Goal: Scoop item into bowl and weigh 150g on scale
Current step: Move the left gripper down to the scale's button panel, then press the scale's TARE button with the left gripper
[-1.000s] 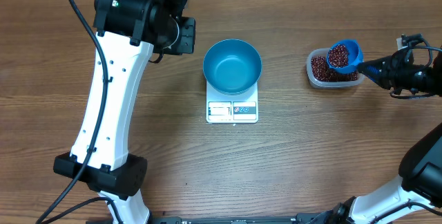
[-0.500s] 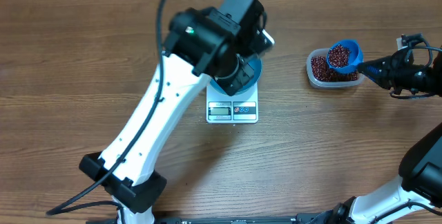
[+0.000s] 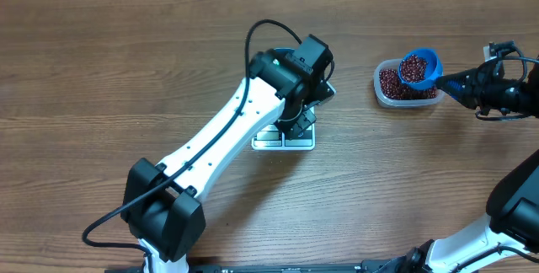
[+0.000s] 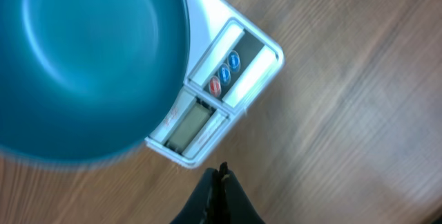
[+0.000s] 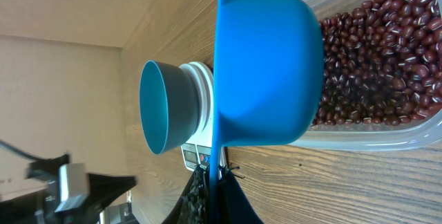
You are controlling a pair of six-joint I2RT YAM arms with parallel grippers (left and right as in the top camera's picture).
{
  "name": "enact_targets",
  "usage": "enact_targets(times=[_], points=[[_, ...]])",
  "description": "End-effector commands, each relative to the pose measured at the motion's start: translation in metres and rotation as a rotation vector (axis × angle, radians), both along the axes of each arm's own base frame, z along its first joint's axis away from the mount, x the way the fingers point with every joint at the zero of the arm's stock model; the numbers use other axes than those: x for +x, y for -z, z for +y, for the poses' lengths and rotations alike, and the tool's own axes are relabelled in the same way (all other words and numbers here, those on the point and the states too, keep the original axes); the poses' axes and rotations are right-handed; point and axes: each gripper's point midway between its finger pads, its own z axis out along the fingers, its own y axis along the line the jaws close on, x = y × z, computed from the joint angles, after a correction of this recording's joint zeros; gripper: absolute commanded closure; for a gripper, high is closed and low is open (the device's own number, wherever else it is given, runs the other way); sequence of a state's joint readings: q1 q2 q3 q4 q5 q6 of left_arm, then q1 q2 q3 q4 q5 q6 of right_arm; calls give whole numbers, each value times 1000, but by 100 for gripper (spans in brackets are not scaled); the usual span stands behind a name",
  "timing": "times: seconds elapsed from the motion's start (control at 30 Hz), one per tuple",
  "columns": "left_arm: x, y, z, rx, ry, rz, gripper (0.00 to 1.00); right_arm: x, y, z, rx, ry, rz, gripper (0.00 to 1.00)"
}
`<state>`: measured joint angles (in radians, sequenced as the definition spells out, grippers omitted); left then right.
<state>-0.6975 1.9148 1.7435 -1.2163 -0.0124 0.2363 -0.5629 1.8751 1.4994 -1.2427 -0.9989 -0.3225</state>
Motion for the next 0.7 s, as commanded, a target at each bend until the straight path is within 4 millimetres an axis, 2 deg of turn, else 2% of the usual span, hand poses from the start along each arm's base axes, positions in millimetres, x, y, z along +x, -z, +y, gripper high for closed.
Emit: enact_targets(times=[0.0,0.07,0.2,0.53,0.67], points=[[-2,22,-3,10,-3,-17,96,2,-5,2,27,-6,-36,96],[0,44,-3,7,-3,-30,96,1,-5,2,27,-6,-34,96],[-1,69,5,39,-8,-51,96,1,-4,1,18,-6,-30,96],[21,83,-3,6,-12,-172,96,1,-4,1,17,-6,-31,96],[21,86,1,50,-6,-205,96,0,-1,-1,1,-6,-20,96]])
